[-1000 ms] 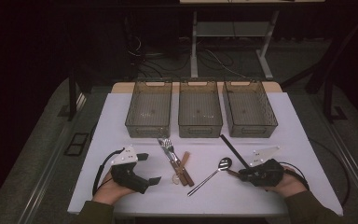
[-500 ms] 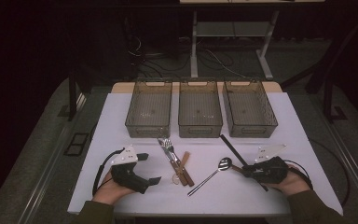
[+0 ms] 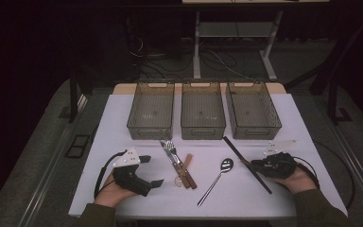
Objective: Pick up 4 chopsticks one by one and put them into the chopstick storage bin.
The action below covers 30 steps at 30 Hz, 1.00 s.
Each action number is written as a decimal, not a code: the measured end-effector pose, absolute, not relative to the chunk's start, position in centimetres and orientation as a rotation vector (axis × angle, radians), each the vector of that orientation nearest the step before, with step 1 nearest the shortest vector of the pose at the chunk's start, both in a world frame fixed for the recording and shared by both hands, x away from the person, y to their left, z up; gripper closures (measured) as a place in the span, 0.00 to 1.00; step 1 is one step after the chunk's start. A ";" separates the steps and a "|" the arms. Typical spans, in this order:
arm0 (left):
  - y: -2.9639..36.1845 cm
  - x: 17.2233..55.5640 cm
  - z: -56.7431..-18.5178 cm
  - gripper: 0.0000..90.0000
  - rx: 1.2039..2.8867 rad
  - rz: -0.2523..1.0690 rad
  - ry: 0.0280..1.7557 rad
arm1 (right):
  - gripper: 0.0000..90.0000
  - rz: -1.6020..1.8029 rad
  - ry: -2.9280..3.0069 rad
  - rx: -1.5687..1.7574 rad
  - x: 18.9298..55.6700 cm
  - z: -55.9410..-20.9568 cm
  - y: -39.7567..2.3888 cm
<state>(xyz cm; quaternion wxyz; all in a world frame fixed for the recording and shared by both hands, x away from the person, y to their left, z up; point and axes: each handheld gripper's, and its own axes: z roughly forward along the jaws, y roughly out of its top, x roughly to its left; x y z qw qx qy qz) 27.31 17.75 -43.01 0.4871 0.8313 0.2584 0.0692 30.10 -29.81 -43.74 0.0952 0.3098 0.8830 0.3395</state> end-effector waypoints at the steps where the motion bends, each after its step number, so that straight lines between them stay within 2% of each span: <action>1: 17.8 27.3 -43.0 0.01 2.023 0.168 0.628 | 0.85 1.008 2.605 0.938 30.3 -43.8 -30.0; 18: 17.7 27.3 -43.0 0.01 2.030 0.164 0.625 | 0.84 0.951 2.517 1.076 33.1 -44.7 -30.6; 20: 17.7 27.3 -43.1 0.01 2.029 0.163 0.626 | 0.73 0.955 2.504 1.083 33.0 -44.7 -30.6; 25: 17.7 27.3 -43.0 0.01 2.031 0.162 0.624 | 0.68 1.011 2.476 1.100 32.5 -44.1 -30.9; 30: 17.7 27.3 -43.0 0.01 2.029 0.161 0.624 | 0.69 1.040 2.464 1.106 31.9 -43.5 -31.4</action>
